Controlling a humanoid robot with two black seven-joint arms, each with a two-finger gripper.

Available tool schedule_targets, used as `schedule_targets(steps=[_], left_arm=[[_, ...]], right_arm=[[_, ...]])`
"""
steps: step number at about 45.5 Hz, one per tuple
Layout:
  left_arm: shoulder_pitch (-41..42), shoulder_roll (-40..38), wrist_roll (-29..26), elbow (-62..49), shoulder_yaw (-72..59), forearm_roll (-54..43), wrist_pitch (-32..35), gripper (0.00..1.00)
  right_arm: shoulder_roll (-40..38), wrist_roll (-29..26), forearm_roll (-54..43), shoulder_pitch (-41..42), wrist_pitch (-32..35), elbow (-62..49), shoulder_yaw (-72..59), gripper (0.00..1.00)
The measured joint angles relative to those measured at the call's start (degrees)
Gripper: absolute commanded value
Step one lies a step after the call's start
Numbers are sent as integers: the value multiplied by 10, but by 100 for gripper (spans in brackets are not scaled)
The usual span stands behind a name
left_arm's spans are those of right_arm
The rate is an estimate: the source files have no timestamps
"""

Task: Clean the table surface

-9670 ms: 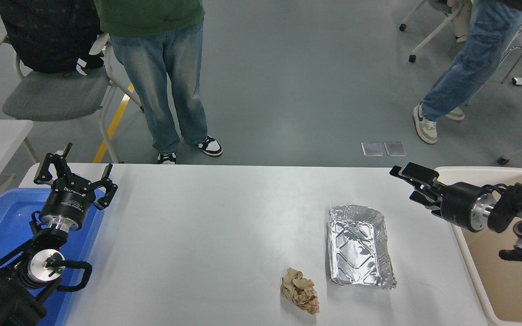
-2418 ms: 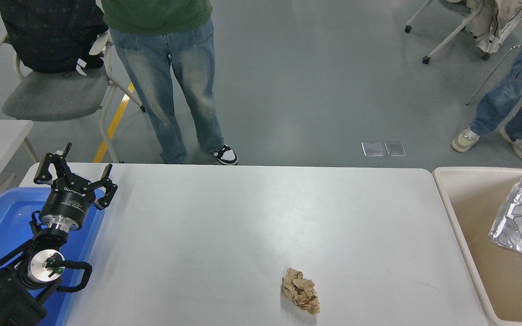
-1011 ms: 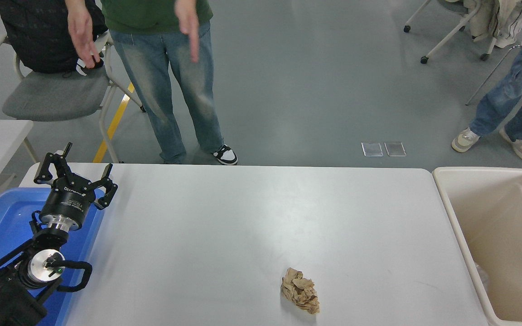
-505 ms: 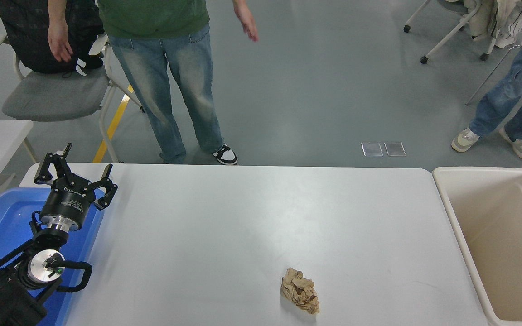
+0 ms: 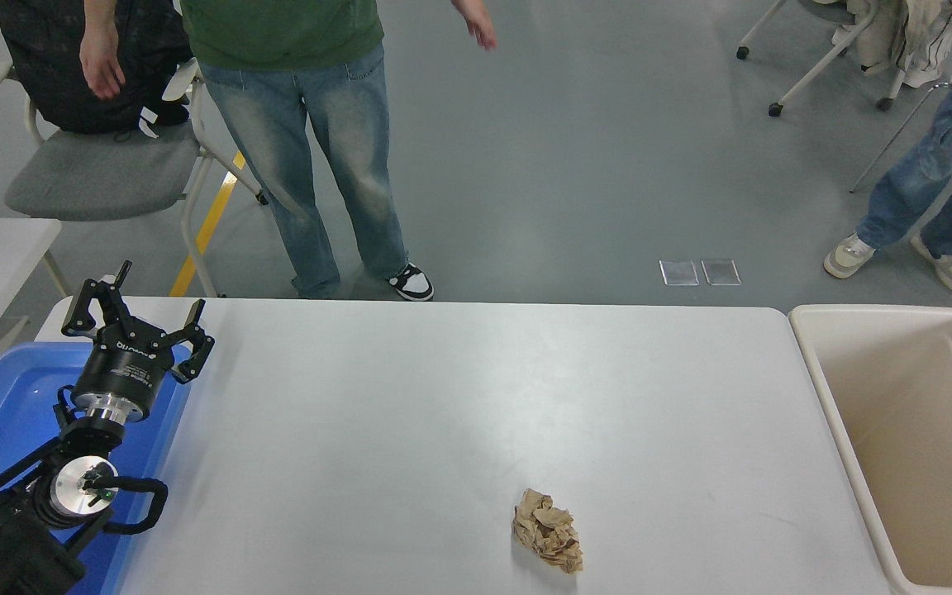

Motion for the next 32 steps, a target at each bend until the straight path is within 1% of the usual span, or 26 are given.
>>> schedule_targets(steps=[7,14,23,32], left_arm=[[0,0,0,0,0,0,0,99],[0,0,0,0,0,0,0,99],[0,0,0,0,0,0,0,99],[0,0,0,0,0,0,0,99]], right_arm=[[-78,0,15,-6,9,131,66,98],[-127,1,30,-36,22,243,172,98],[-138,3,34,-98,40,348,323,99],[-125,4,72,-125,101,394,417,99]])
